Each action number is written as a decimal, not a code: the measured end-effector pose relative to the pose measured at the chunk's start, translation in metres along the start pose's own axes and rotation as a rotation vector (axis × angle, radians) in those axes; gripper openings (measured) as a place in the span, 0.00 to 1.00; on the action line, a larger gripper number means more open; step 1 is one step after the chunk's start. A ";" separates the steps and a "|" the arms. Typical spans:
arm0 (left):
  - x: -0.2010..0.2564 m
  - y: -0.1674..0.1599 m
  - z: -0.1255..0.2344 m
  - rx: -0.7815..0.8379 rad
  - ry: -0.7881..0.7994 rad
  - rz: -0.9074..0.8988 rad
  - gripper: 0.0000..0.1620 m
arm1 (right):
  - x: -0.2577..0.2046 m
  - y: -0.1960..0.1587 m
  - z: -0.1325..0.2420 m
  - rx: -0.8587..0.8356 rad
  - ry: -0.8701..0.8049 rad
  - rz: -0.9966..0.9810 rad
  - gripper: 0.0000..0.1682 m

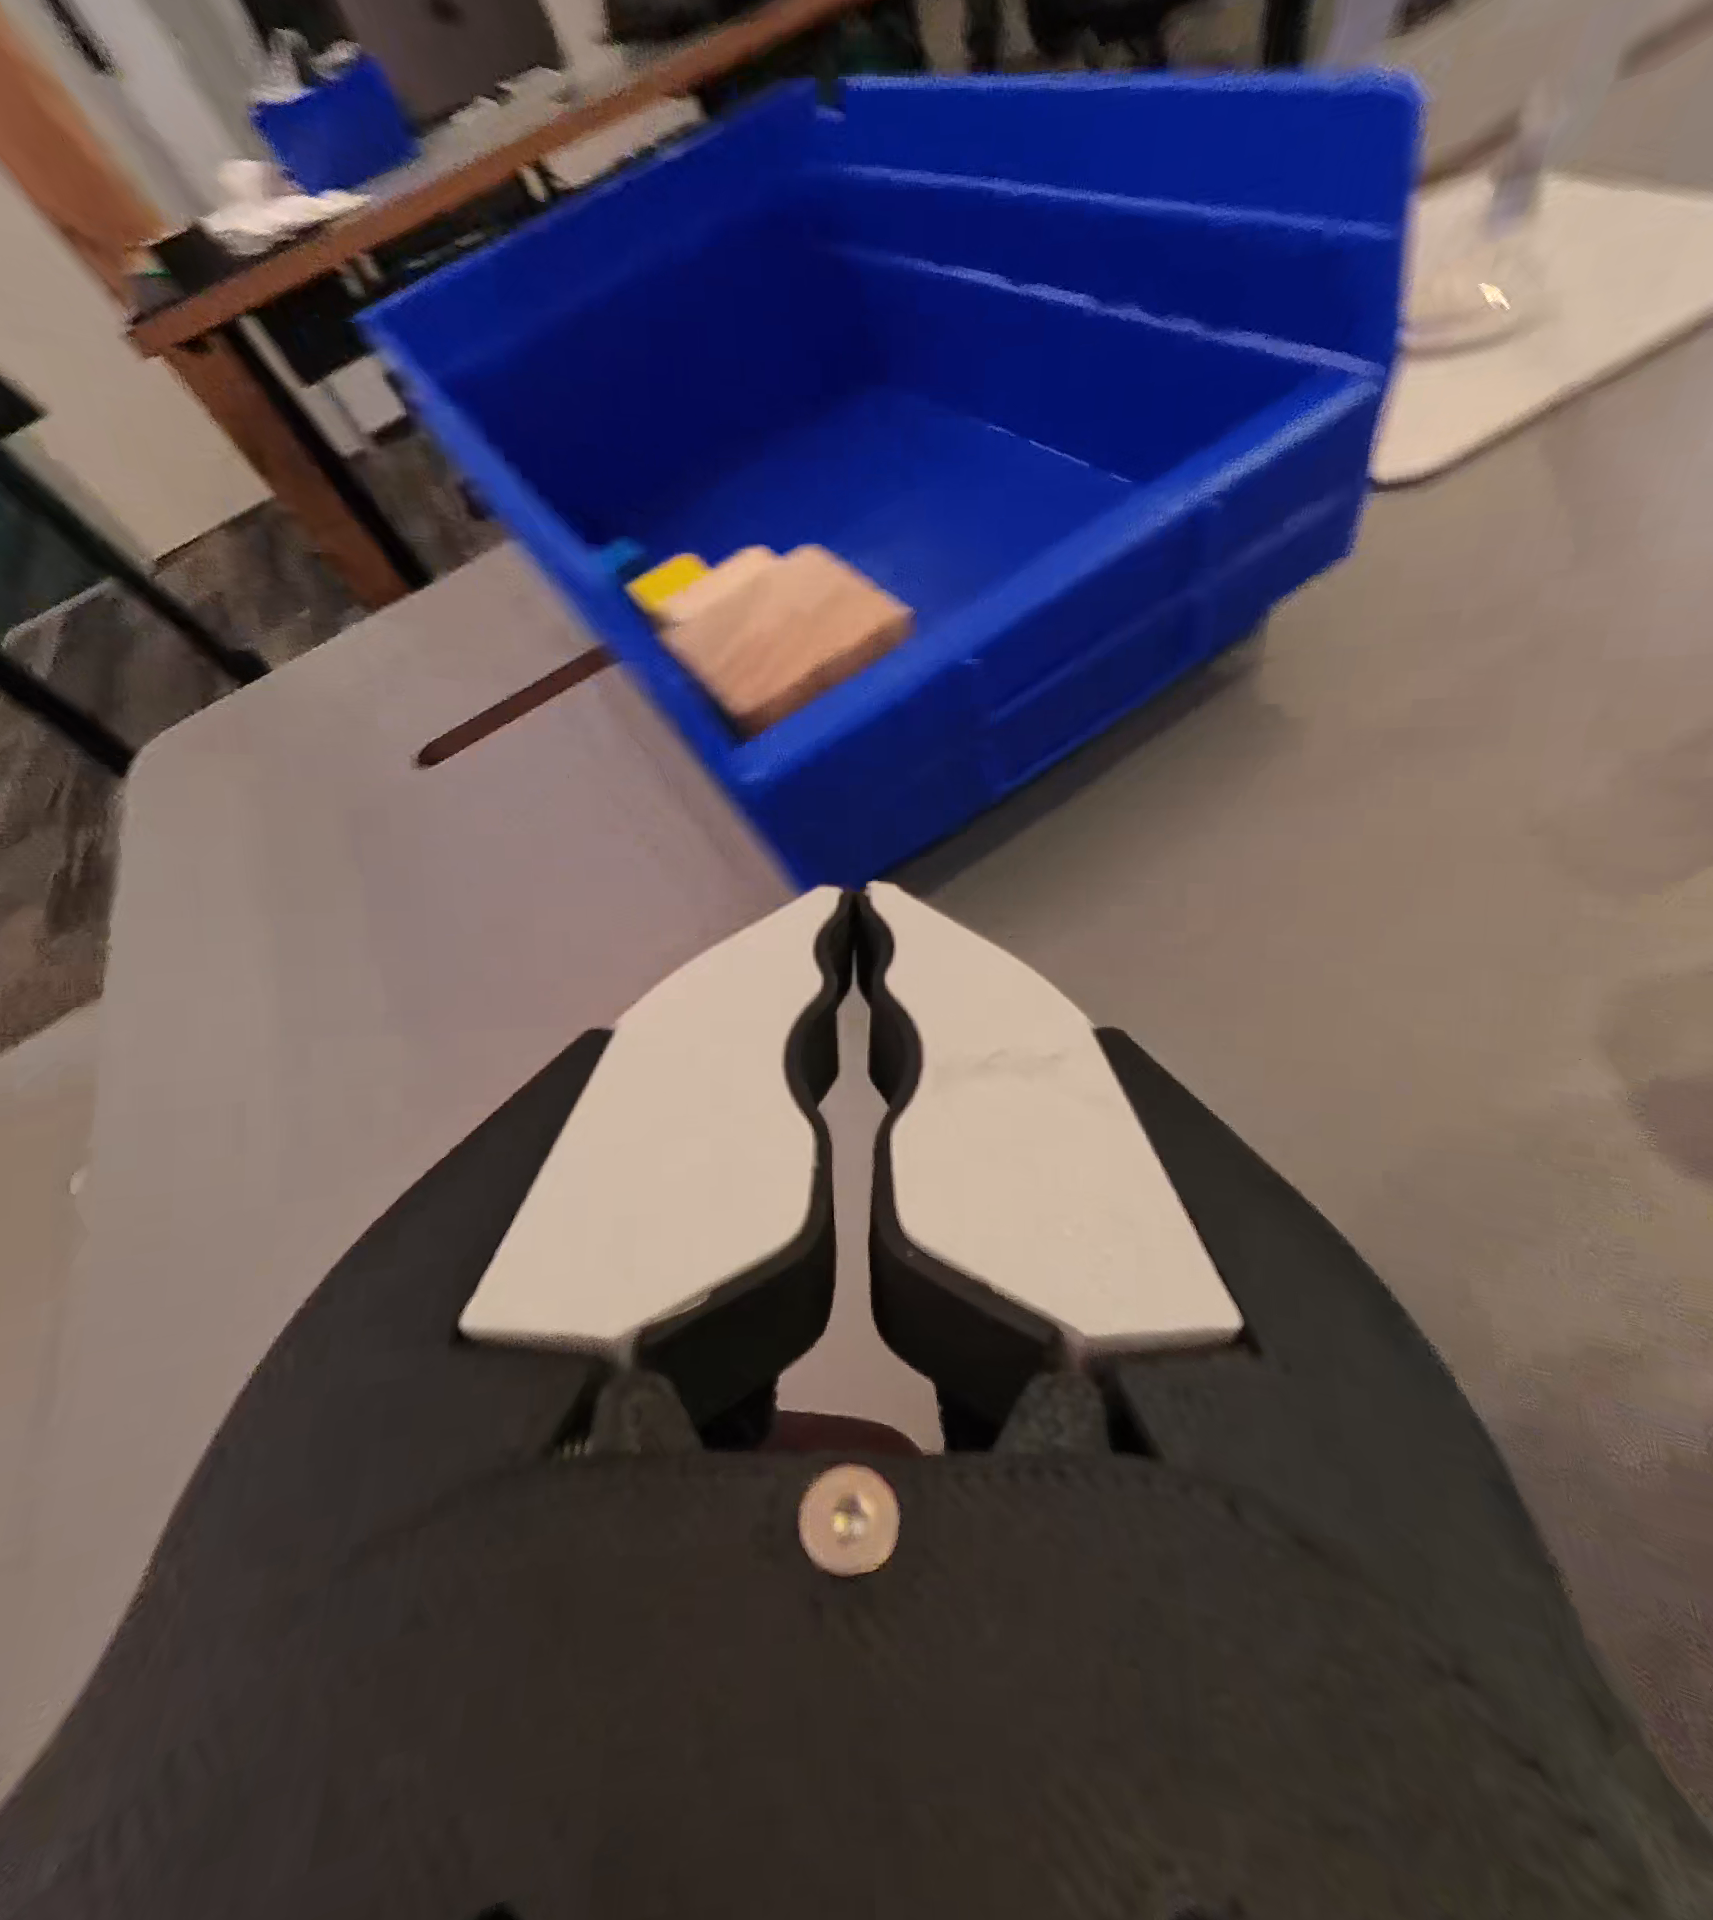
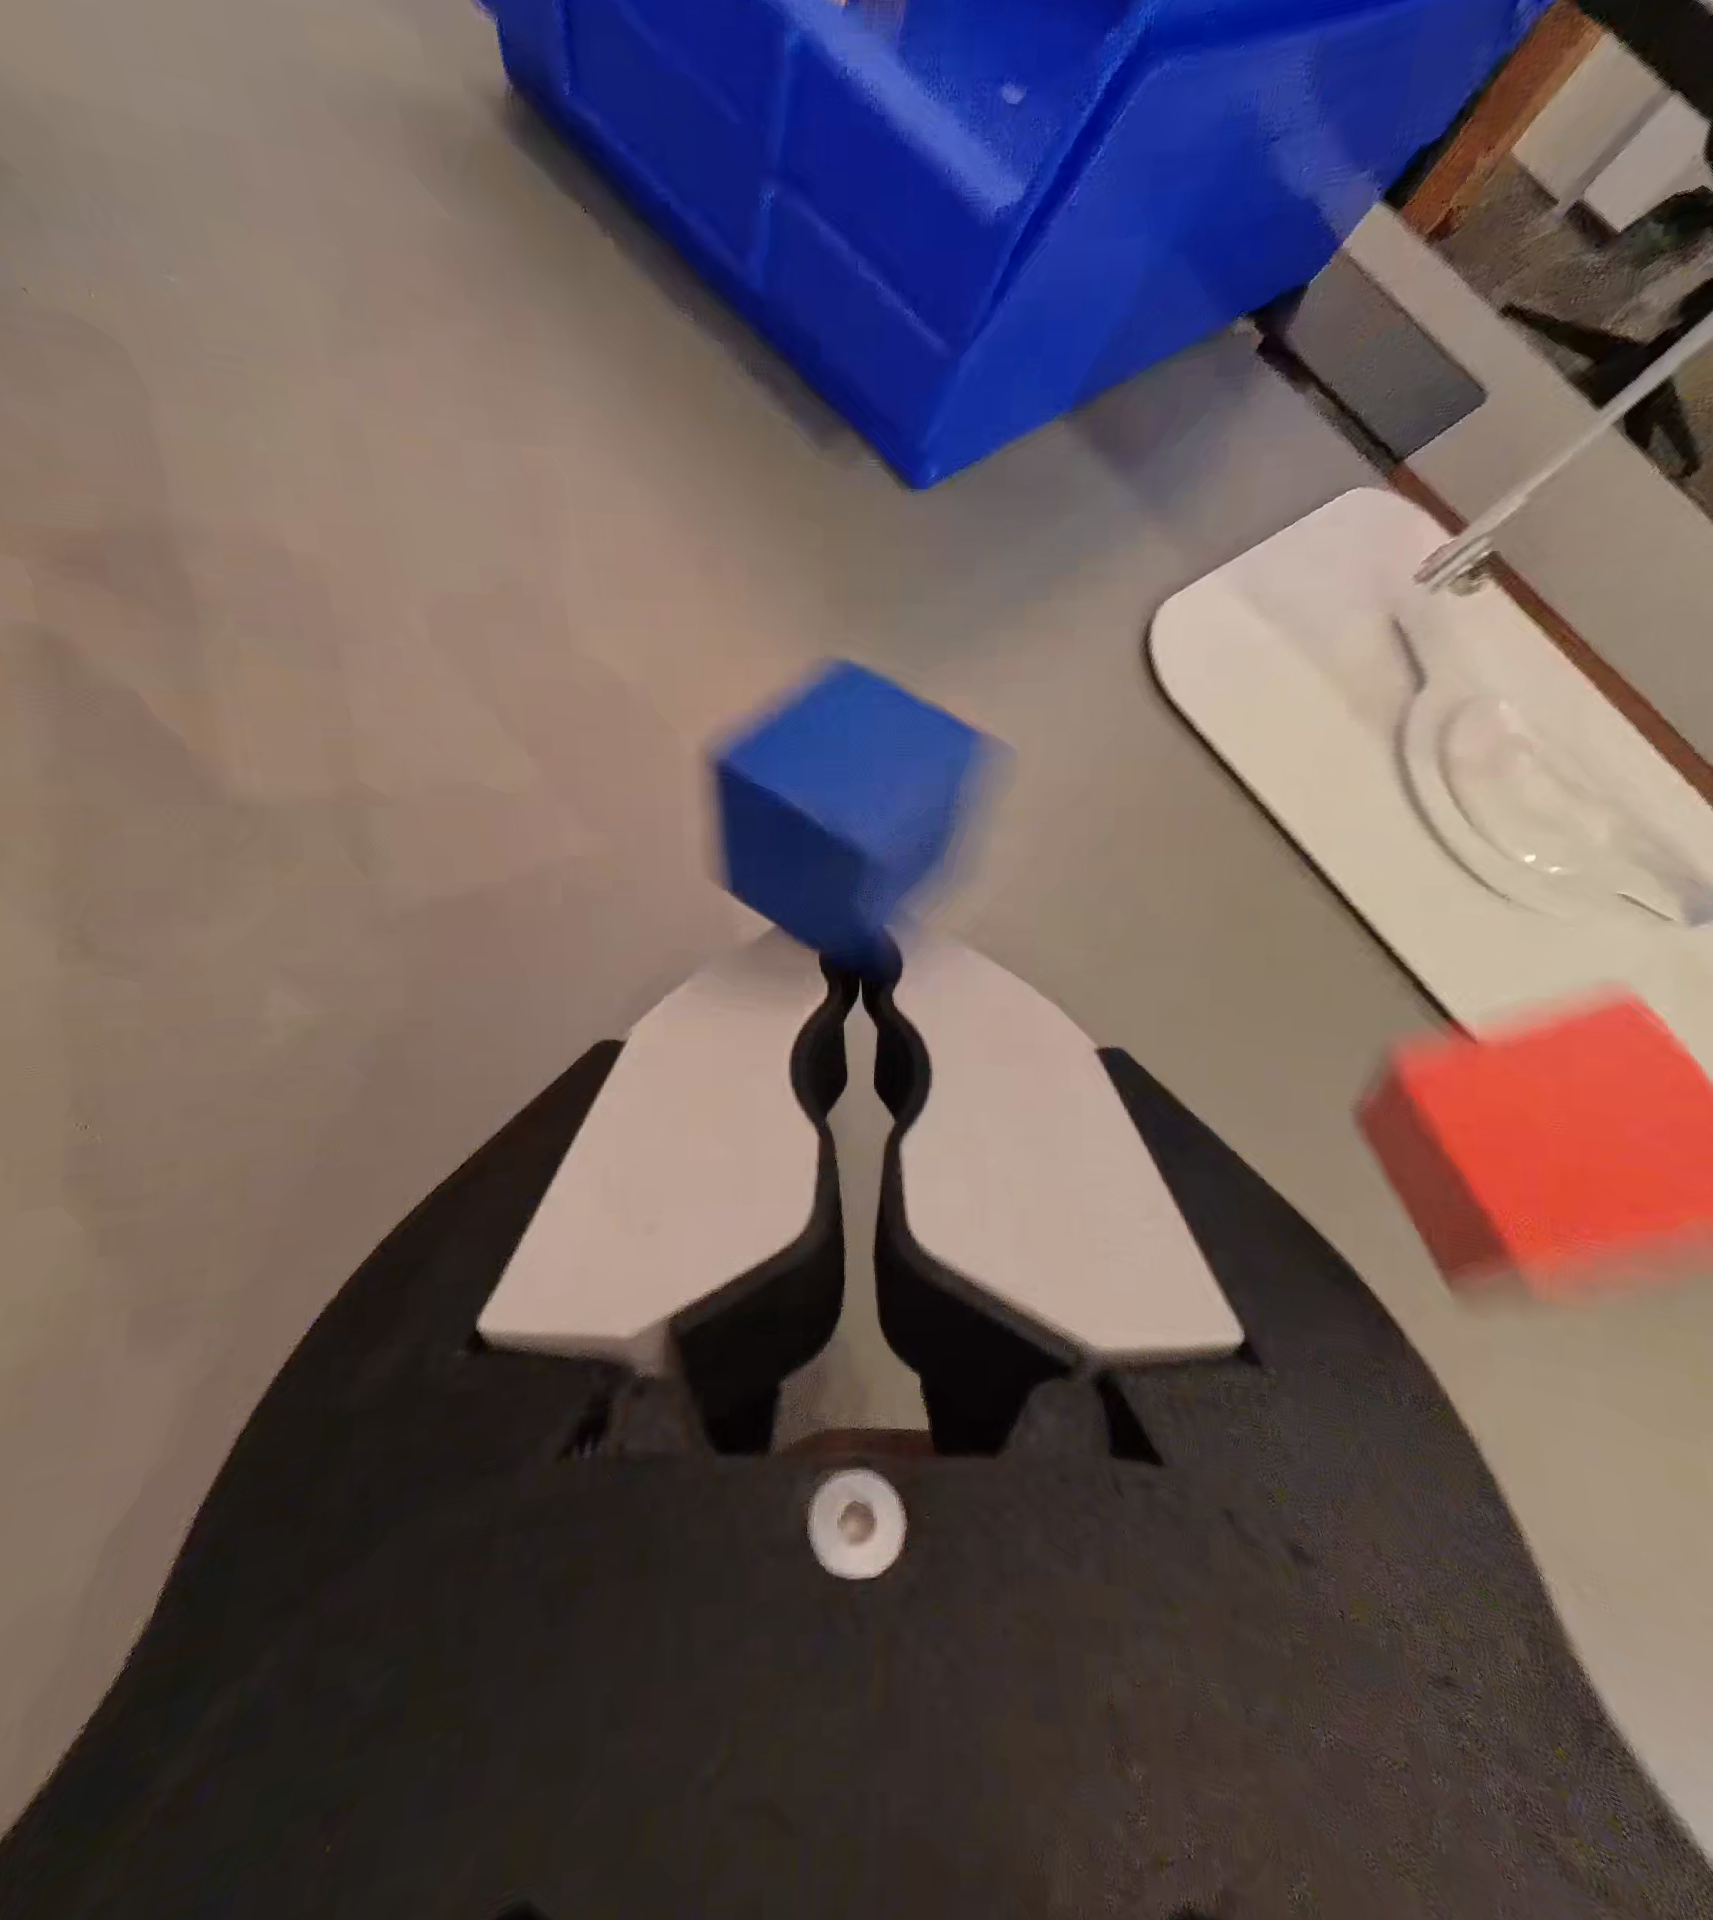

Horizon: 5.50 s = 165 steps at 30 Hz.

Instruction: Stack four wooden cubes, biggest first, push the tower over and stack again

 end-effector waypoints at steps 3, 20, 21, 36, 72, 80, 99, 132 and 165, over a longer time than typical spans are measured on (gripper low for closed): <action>-0.031 -0.016 0.019 0.013 0.076 0.069 0.00 | 0.006 -0.015 0.002 -0.057 -0.006 0.018 0.00; -0.056 -0.033 0.035 0.052 0.149 0.186 0.00 | 0.013 -0.028 0.015 -0.035 0.090 0.100 0.00; -0.056 -0.035 0.038 0.042 0.147 0.175 0.00 | 0.012 -0.029 0.015 -0.033 0.102 0.103 0.00; -0.045 -0.057 0.128 0.064 0.000 0.205 0.00 | -0.004 -0.030 0.021 0.046 0.240 0.205 0.00; 0.022 -0.092 0.185 -0.071 0.119 0.231 0.00 | -0.231 0.133 -0.107 0.142 1.346 0.499 0.63; 0.022 -0.097 0.190 -0.072 0.114 0.235 0.00 | -0.233 0.135 -0.109 0.152 1.334 0.548 0.39; 0.053 -0.072 0.157 -0.199 0.028 0.058 0.00 | -0.039 0.066 -0.033 -0.278 0.729 0.793 0.38; 0.090 -0.036 0.062 -0.197 -0.230 0.022 0.00 | 0.117 -0.008 -0.010 0.089 0.662 0.142 0.48; 0.192 0.080 -0.030 -0.065 -0.710 -0.218 0.28 | 0.121 -0.036 -0.047 -0.062 0.674 0.201 0.13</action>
Point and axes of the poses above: each gripper's, where its closed fingertips meet, z back along the fingers, y out of its top, x = y × z across the jaws, the point moved 8 cm from there along z, back along the fingers, and after that the axes turned 3 degrees about x, right-handed, at the moved point
